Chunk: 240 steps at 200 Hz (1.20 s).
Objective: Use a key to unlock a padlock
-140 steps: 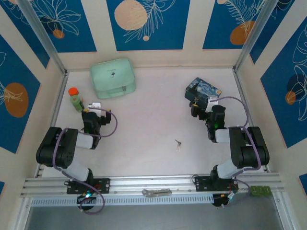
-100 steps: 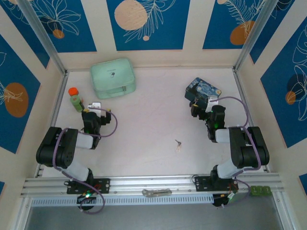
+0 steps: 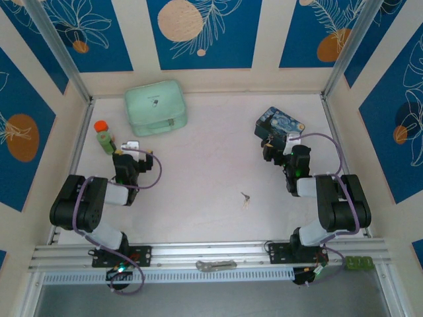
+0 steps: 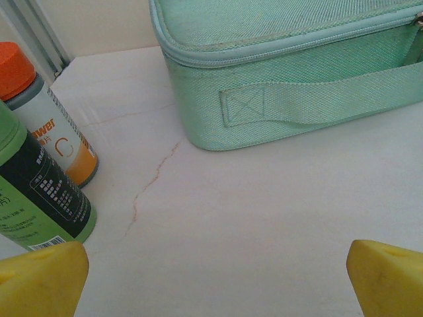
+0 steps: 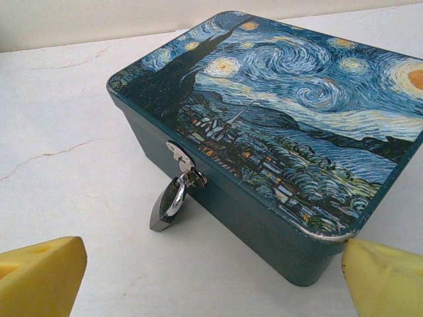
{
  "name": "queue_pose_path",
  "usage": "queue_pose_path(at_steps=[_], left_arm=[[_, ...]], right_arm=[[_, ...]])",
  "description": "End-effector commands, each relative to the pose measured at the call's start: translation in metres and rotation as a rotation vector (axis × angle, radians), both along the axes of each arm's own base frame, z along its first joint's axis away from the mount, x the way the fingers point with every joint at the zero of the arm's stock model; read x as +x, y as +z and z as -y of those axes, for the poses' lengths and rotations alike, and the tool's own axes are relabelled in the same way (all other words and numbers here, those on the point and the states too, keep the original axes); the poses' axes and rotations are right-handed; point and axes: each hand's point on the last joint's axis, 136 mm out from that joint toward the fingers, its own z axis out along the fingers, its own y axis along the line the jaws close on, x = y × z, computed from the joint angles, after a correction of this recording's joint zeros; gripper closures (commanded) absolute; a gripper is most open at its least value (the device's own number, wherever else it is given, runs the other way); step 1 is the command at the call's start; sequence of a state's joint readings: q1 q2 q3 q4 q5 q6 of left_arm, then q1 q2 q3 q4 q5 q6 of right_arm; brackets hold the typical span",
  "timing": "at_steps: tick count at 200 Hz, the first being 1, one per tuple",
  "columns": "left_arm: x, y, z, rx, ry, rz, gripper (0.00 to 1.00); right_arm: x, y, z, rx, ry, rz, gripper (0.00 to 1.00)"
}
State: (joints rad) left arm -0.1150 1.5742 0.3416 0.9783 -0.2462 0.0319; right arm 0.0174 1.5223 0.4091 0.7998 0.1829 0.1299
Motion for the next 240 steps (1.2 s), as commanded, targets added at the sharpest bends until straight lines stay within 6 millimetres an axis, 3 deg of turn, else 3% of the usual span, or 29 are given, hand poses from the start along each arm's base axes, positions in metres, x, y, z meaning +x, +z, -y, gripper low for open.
queue_pose_path(at_steps=[1, 31, 79, 92, 116, 131, 150, 175, 201, 222, 240], left_arm=[[0.006, 0.009, -0.002, -0.014, -0.001, 0.026, 0.00], [0.000, 0.016, -0.008, -0.014, 0.039, 0.042, 0.01], [-0.001, 0.035, -0.003, 0.007, 0.014, 0.041, 0.03], [-0.001, 0.043, 0.001, 0.030, 0.003, 0.023, 0.03], [0.002, 0.077, 0.012, 0.006, 0.004, 0.073, 0.03], [0.009, 0.099, 0.029, -0.104, -0.060, 0.115, 0.00], [0.023, 0.110, 0.053, -0.264, -0.126, 0.070, 0.00], [0.033, 0.109, 0.101, -0.455, -0.230, -0.001, 0.00], [0.027, 0.103, 0.152, -0.534, -0.327, -0.049, 0.00], [0.021, 0.095, 0.183, -0.547, -0.373, -0.105, 0.00], [0.015, 0.087, 0.204, -0.544, -0.426, -0.159, 0.00]], right_arm=[[0.002, 0.005, -0.001, -0.006, 0.014, 0.022, 0.01], [0.002, 0.013, 0.002, -0.033, -0.024, 0.032, 0.01], [-0.002, 0.036, -0.003, -0.049, -0.029, -0.023, 0.01], [-0.004, 0.042, -0.007, -0.051, -0.023, -0.017, 0.00], [-0.009, 0.042, -0.015, 0.009, -0.024, -0.108, 0.01], [-0.014, 0.037, -0.024, -0.052, -0.024, -0.200, 0.05], [-0.026, 0.030, -0.042, -0.054, -0.002, -0.350, 0.06], [-0.057, 0.013, -0.084, 0.100, 0.094, -0.604, 0.22], [-0.101, -0.006, -0.120, 0.029, 0.156, -0.811, 0.29], [-0.139, -0.020, -0.136, -0.075, 0.179, -0.943, 0.32], [-0.164, -0.029, -0.136, -0.175, 0.171, -1.038, 0.35]])
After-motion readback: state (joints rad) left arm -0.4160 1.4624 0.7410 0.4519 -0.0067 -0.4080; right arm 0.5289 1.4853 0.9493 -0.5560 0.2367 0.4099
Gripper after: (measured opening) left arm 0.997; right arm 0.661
